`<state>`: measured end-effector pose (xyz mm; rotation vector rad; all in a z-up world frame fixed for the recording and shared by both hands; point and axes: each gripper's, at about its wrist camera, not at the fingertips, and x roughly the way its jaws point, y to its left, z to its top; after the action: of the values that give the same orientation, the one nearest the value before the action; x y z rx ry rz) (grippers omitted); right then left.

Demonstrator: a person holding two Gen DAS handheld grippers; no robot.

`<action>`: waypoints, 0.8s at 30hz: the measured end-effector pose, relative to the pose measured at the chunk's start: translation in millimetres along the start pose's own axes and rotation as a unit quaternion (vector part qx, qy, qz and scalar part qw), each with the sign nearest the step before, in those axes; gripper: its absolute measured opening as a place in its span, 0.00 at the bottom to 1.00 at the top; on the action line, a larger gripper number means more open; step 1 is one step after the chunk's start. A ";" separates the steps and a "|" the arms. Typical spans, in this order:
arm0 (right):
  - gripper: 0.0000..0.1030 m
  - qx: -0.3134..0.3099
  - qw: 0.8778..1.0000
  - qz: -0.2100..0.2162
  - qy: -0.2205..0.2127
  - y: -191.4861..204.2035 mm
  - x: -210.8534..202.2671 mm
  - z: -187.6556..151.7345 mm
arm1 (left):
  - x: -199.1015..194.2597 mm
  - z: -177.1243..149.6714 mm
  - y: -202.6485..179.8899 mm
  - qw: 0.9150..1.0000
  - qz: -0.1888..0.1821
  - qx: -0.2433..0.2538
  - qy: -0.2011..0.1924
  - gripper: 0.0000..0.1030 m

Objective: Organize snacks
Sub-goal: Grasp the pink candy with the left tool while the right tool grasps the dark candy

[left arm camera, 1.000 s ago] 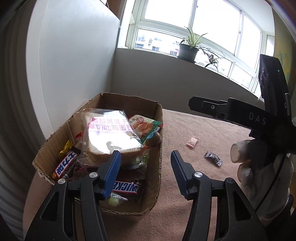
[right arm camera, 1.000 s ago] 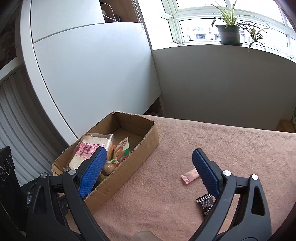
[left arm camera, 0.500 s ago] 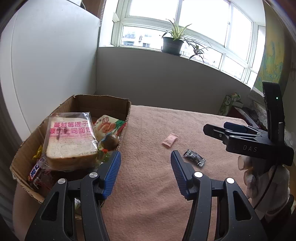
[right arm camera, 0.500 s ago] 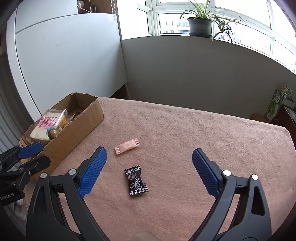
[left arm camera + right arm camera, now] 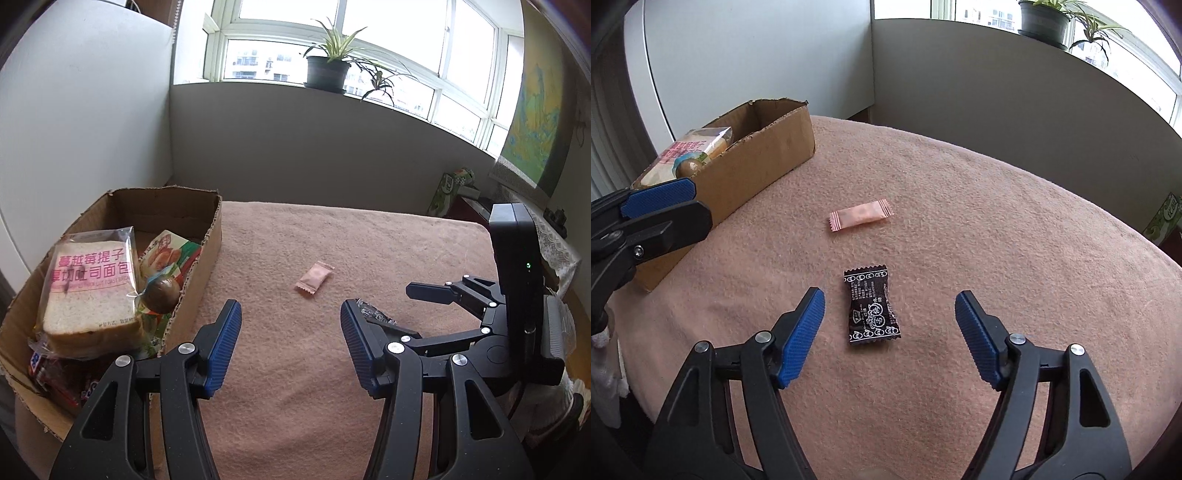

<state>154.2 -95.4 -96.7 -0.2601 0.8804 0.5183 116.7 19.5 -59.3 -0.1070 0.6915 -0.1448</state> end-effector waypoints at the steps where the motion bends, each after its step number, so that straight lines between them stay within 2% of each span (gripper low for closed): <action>1: 0.68 -0.001 1.000 -0.003 0.005 0.8 3.2 -0.5 | 4.7 3.1 -0.2 1.000 -0.001 0.000 0.004 0.53; 3: 0.64 -0.001 1.000 -0.010 0.016 2.2 9.0 -0.2 | 16.6 8.7 -1.9 1.000 -0.002 0.003 0.016 0.53; 10: 0.63 0.005 1.000 -0.005 0.017 -0.2 9.6 3.6 | 57.6 15.5 -12.5 0.998 0.001 0.018 0.061 0.44; 15: 0.52 0.021 1.000 -0.007 0.017 -8.9 9.8 6.4 | 71.6 23.0 -20.8 0.997 -0.009 0.029 0.073 0.43; 21: 0.48 0.028 0.999 0.002 0.018 -15.7 12.7 10.2 | 95.9 26.5 -33.6 0.993 -0.014 0.059 0.097 0.43; 24: 0.43 0.035 0.999 0.007 0.017 -22.4 11.3 9.4 | 106.3 27.5 -36.0 0.992 -0.014 0.066 0.105 0.43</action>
<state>178.2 -106.8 -99.7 -0.2002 0.9312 0.4963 211.7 -32.5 -99.5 0.0266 0.8886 -0.2304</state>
